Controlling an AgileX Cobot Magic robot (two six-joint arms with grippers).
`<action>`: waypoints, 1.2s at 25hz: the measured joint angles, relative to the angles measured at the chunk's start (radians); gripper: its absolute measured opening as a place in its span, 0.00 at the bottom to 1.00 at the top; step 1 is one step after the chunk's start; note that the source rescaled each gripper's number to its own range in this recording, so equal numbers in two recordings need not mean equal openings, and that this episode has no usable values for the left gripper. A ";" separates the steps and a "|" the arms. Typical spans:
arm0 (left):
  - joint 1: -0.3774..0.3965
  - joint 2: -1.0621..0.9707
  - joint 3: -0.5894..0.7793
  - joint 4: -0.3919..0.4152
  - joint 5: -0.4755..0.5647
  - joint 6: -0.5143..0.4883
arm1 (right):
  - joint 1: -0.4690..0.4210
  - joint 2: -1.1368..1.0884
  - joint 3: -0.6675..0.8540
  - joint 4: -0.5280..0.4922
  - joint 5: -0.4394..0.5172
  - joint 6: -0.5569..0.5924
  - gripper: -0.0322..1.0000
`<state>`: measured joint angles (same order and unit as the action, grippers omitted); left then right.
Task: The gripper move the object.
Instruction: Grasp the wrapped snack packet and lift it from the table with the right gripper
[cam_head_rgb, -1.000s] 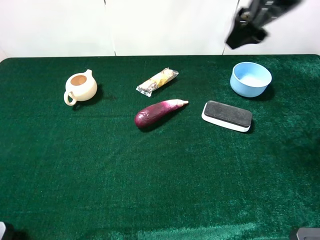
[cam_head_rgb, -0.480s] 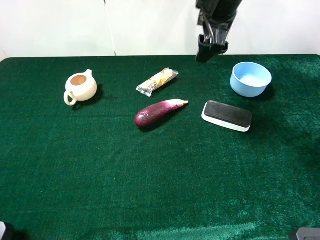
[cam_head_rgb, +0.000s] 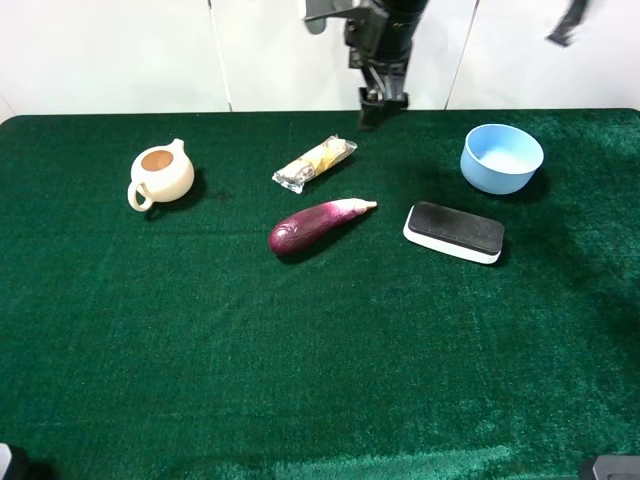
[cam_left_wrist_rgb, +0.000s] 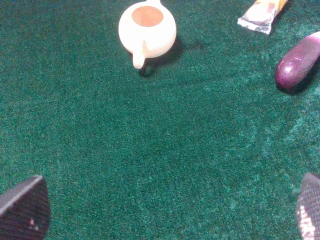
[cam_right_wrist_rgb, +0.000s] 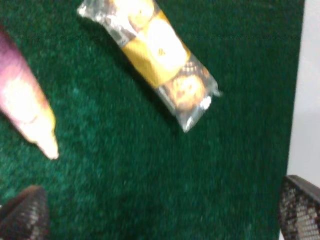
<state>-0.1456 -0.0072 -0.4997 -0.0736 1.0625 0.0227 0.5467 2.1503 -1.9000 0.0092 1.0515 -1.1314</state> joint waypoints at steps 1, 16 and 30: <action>0.000 0.000 0.000 0.000 0.000 0.000 | 0.006 0.023 -0.027 0.001 0.006 -0.004 1.00; 0.000 0.000 0.000 0.000 0.000 0.000 | 0.071 0.238 -0.204 0.047 0.016 -0.045 1.00; 0.000 0.000 0.000 0.000 0.000 0.000 | 0.088 0.362 -0.265 0.049 -0.031 -0.068 1.00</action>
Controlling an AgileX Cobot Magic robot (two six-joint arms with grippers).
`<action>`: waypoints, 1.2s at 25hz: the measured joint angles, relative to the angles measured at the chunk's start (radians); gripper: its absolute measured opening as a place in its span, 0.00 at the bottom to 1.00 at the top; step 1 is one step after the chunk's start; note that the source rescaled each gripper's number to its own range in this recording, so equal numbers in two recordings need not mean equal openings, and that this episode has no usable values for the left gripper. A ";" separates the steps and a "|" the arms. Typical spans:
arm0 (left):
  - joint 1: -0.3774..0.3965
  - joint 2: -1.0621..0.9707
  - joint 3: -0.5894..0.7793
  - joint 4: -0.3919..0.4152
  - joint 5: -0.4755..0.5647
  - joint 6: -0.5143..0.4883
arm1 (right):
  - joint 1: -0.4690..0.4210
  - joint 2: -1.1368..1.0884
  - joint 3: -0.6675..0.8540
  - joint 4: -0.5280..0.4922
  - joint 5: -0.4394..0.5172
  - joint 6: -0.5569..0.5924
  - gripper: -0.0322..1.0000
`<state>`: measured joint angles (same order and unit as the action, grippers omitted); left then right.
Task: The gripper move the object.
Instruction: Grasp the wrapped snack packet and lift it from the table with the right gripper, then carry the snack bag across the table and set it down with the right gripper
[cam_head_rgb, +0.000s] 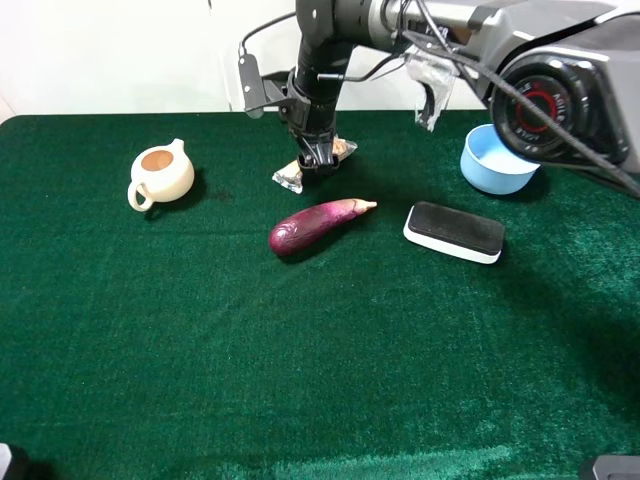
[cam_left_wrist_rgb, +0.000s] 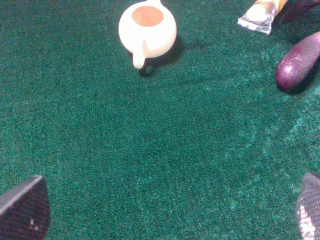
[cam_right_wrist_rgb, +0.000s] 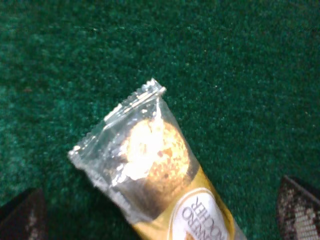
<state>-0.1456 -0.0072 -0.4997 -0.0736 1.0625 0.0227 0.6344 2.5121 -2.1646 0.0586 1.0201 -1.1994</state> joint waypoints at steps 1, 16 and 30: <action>0.000 0.000 0.000 0.000 0.000 0.000 | 0.000 0.007 -0.001 0.000 -0.006 -0.002 1.00; 0.000 0.000 0.000 0.000 0.000 0.000 | 0.000 0.055 -0.003 0.018 -0.006 -0.003 0.89; 0.000 0.000 0.000 0.000 0.000 0.000 | 0.000 0.055 -0.006 0.029 -0.002 -0.003 0.03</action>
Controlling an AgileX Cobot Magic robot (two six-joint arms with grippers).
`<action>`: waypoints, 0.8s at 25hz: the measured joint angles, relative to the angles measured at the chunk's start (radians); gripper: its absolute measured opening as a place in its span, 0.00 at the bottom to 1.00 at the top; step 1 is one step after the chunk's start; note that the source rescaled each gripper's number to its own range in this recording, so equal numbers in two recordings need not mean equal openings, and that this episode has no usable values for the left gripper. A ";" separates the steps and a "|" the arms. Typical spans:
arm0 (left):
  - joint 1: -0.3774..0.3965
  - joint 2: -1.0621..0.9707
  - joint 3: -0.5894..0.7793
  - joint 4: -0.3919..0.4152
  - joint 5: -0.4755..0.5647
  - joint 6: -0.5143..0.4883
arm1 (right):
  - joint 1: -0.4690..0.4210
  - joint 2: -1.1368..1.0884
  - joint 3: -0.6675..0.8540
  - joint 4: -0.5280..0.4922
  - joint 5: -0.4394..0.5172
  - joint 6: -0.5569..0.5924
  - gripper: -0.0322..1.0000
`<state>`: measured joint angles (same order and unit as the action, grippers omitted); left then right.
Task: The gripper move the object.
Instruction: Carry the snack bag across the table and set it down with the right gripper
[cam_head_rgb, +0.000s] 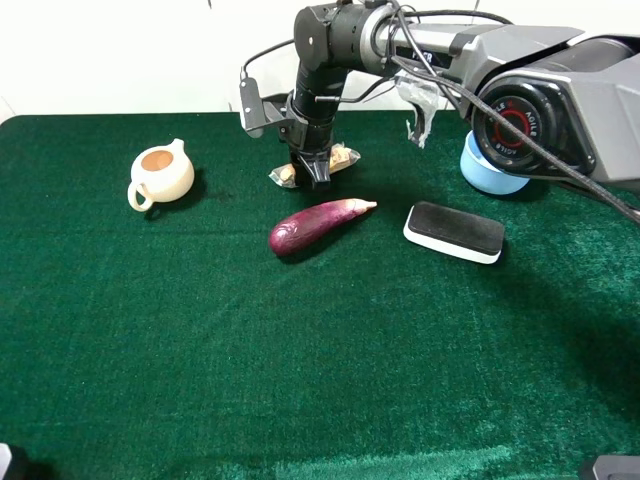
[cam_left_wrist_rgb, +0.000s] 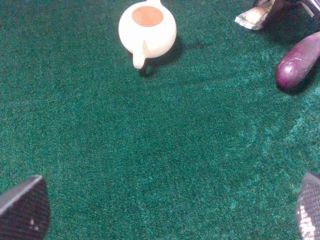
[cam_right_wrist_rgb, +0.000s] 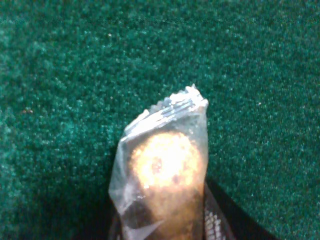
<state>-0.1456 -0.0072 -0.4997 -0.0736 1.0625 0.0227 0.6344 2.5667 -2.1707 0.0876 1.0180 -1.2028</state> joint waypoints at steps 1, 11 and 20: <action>0.000 0.000 0.000 0.000 0.000 0.000 | 0.000 0.000 0.000 0.000 0.000 0.000 0.03; 0.000 0.000 0.000 0.000 0.000 0.000 | 0.000 -0.008 0.000 0.000 0.003 0.000 0.03; 0.000 0.000 0.000 0.000 0.000 0.000 | 0.000 -0.128 0.000 -0.042 0.122 0.040 0.03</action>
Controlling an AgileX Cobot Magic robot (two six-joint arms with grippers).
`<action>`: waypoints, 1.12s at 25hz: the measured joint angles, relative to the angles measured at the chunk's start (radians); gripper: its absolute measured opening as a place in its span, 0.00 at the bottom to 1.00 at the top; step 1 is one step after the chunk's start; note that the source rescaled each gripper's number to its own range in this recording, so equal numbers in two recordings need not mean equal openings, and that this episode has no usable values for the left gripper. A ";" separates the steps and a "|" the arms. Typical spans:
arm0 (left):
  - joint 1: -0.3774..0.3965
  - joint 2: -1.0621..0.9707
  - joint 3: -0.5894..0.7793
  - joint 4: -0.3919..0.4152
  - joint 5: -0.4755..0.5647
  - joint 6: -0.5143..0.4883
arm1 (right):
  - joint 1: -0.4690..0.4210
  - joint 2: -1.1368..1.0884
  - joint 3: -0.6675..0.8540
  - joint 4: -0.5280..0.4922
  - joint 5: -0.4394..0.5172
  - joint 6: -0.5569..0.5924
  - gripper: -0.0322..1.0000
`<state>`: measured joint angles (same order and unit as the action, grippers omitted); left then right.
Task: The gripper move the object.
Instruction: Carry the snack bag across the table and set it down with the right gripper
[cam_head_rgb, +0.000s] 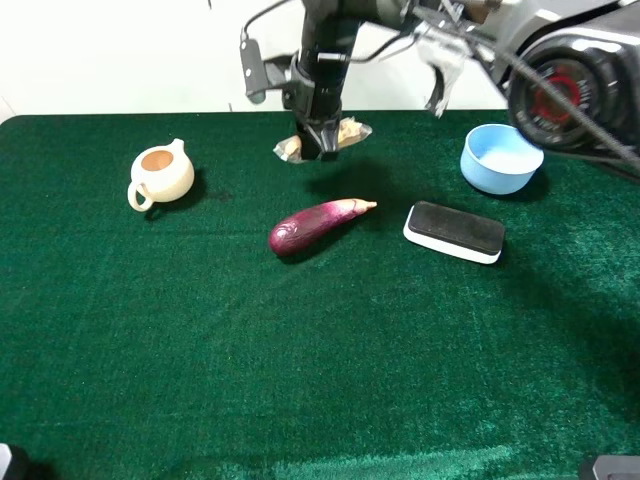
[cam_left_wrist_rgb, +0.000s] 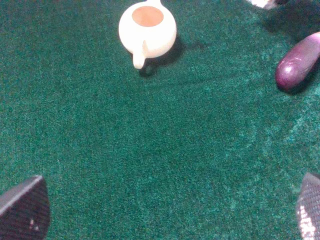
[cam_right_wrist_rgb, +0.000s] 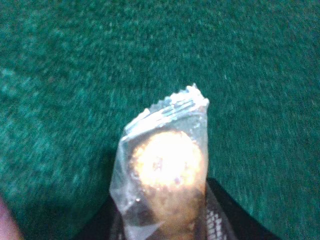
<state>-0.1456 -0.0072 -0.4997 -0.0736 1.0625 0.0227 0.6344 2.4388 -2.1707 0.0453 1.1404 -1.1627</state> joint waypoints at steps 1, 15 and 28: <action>0.000 0.000 0.000 0.000 0.000 0.000 | 0.000 -0.014 0.004 -0.004 0.017 0.016 0.03; 0.000 0.000 0.000 0.000 0.000 0.000 | -0.001 -0.476 0.671 -0.029 -0.117 0.139 0.03; 0.000 0.000 0.000 0.000 0.000 0.000 | 0.066 -0.794 1.221 0.017 -0.316 0.366 0.03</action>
<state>-0.1456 -0.0072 -0.4997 -0.0736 1.0625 0.0227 0.7004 1.6443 -0.9497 0.0620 0.8242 -0.7972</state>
